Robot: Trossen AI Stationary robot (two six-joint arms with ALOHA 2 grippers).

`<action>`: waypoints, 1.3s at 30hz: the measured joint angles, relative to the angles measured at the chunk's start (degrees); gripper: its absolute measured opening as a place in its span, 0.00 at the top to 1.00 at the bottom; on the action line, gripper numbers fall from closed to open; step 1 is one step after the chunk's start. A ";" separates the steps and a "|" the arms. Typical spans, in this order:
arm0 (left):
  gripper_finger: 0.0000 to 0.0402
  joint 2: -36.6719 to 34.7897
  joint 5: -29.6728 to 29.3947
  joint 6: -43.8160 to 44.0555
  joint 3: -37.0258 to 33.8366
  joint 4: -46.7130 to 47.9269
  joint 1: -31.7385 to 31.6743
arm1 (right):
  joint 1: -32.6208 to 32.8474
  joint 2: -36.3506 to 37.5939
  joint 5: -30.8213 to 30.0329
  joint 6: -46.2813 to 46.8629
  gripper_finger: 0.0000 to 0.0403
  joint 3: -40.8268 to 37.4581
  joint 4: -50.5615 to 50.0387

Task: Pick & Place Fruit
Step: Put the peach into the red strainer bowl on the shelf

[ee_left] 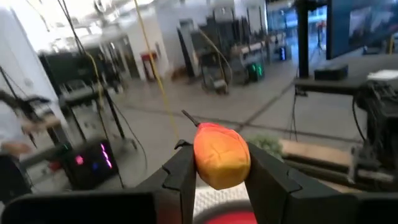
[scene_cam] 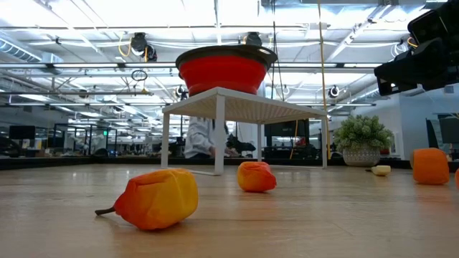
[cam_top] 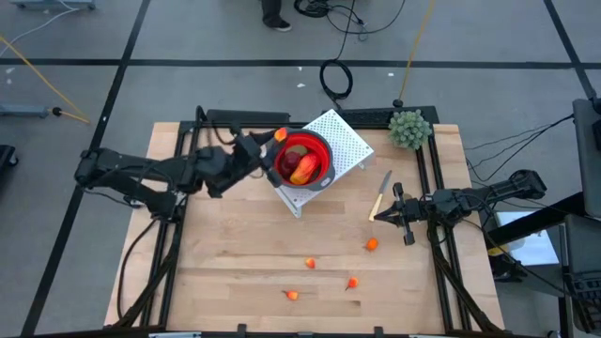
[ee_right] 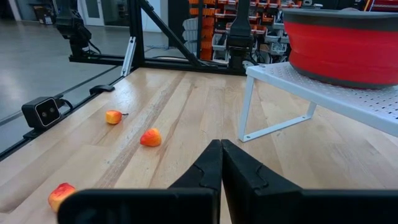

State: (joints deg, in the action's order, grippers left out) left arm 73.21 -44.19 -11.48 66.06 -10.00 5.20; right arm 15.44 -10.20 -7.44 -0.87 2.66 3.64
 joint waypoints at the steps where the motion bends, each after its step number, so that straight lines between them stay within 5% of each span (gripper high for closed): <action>1: 0.72 0.00 1.22 1.85 0.89 2.53 -0.63 | 0.00 0.00 0.00 0.01 1.00 0.00 0.00; 20: 0.72 -0.02 20.24 25.44 2.82 26.12 -5.93 | 0.00 0.00 0.00 0.01 1.00 0.00 0.00; 39: 0.72 6.66 35.93 22.60 2.83 33.55 -8.90 | 0.02 0.02 0.00 0.01 1.00 0.01 0.00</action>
State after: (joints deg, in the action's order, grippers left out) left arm 79.87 -8.26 11.11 68.89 23.55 -3.70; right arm 15.46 -10.17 -7.44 -0.86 2.67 3.64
